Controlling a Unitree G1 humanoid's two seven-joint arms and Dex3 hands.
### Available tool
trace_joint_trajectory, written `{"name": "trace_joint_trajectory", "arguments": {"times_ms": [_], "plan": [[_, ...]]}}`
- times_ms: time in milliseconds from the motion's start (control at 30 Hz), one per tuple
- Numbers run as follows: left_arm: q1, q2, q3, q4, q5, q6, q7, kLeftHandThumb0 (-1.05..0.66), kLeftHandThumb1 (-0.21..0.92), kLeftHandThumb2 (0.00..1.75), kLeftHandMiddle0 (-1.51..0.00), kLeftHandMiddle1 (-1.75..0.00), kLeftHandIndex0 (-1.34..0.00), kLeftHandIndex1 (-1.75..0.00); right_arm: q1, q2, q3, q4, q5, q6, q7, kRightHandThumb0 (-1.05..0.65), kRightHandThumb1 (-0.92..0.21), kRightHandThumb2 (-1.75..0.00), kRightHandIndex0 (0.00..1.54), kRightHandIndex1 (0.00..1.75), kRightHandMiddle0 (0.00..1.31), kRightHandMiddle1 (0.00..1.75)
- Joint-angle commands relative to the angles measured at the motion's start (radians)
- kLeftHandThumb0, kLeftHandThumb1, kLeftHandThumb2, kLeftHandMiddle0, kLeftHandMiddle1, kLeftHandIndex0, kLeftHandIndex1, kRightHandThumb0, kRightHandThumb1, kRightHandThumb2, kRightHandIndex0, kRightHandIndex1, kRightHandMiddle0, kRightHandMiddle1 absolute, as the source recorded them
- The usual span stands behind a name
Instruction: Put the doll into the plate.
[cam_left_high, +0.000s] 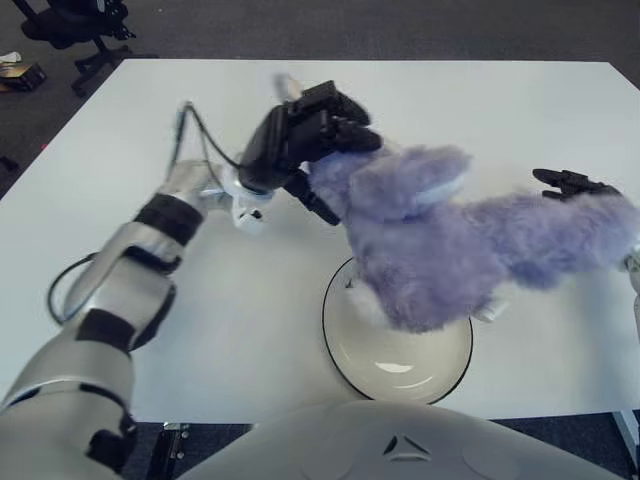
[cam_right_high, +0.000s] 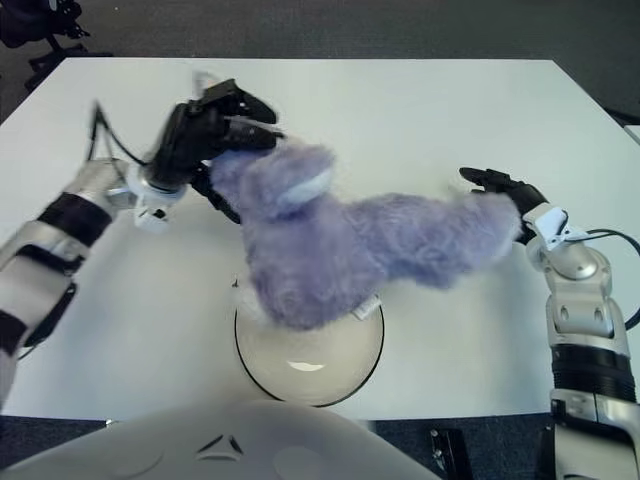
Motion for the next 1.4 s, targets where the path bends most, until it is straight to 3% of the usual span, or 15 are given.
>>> {"name": "trace_joint_trajectory", "arguments": {"times_ms": [0, 100, 233, 333, 400, 533, 700, 900, 1200, 1367], "plan": [[0.022, 0.022, 0.009, 0.058, -0.113, -0.068, -0.09, -0.62, 0.92, 0.82, -0.36, -0.02, -0.16, -0.12, 0.008, -0.019, 0.005, 0.03, -0.011, 0.004, 0.005, -0.7, -0.92, -0.38, 0.45, 0.0, 0.4, 0.0], [0.015, 0.047, -0.068, 0.067, -0.234, -0.104, -0.167, -0.62, 0.92, 0.87, -0.4, -0.02, -0.2, -0.12, 0.005, -0.02, 0.005, 0.037, -0.011, -0.002, 0.006, -0.7, -0.92, -0.38, 0.46, 0.0, 0.4, 0.0], [0.021, 0.118, -0.223, -0.006, -0.43, -0.1, -0.248, -0.6, 0.92, 0.9, -0.43, -0.02, -0.24, -0.12, 0.004, -0.021, 0.006, 0.044, -0.008, -0.009, 0.006, -0.7, -0.92, -0.38, 0.46, 0.0, 0.4, 0.0], [0.054, 0.178, -0.28, -0.126, -0.559, -0.046, -0.323, -0.59, 0.92, 0.89, -0.45, -0.01, -0.3, -0.11, 0.002, -0.021, 0.007, 0.049, -0.006, -0.013, 0.006, -0.7, -0.92, -0.38, 0.46, 0.0, 0.4, 0.0], [0.11, 0.225, -0.283, -0.266, -0.643, 0.046, -0.388, -0.58, 0.92, 0.89, -0.47, -0.01, -0.35, -0.12, 0.003, -0.022, 0.006, 0.049, -0.005, -0.016, 0.007, -0.71, -0.92, -0.38, 0.46, 0.0, 0.4, 0.0], [0.23, 0.269, -0.186, -0.483, -0.691, 0.215, -0.478, -0.56, 0.92, 0.87, -0.54, -0.01, -0.49, -0.1, 0.003, -0.021, 0.006, 0.052, -0.003, -0.02, 0.007, -0.71, -0.92, -0.38, 0.46, 0.0, 0.4, 0.0], [0.287, 0.266, -0.129, -0.573, -0.741, 0.297, -0.574, -0.56, 0.92, 0.87, -0.57, -0.01, -0.55, -0.09, 0.002, -0.021, 0.006, 0.053, -0.003, -0.021, 0.007, -0.71, -0.92, -0.38, 0.46, 0.0, 0.4, 0.0], [0.434, 0.171, -0.005, -0.75, -0.745, 0.444, -0.651, -0.55, 0.92, 0.86, -0.67, -0.04, -0.67, -0.13, 0.0, -0.02, 0.009, 0.047, -0.005, -0.016, 0.005, -0.7, -0.92, -0.38, 0.46, 0.0, 0.4, 0.0], [0.521, 0.07, 0.087, -0.839, -0.791, 0.552, -0.807, -0.56, 0.92, 0.86, -0.7, -0.04, -0.69, -0.13, 0.0, -0.021, 0.01, 0.047, -0.004, -0.014, 0.005, -0.7, -0.92, -0.38, 0.46, 0.0, 0.4, 0.0], [0.631, -0.046, 0.116, -0.947, -0.722, 0.654, -0.803, -0.57, 0.92, 0.86, -0.73, -0.05, -0.69, -0.12, 0.003, -0.021, 0.008, 0.037, -0.001, -0.006, 0.007, -0.71, -0.92, -0.38, 0.46, 0.0, 0.4, 0.0]]}}
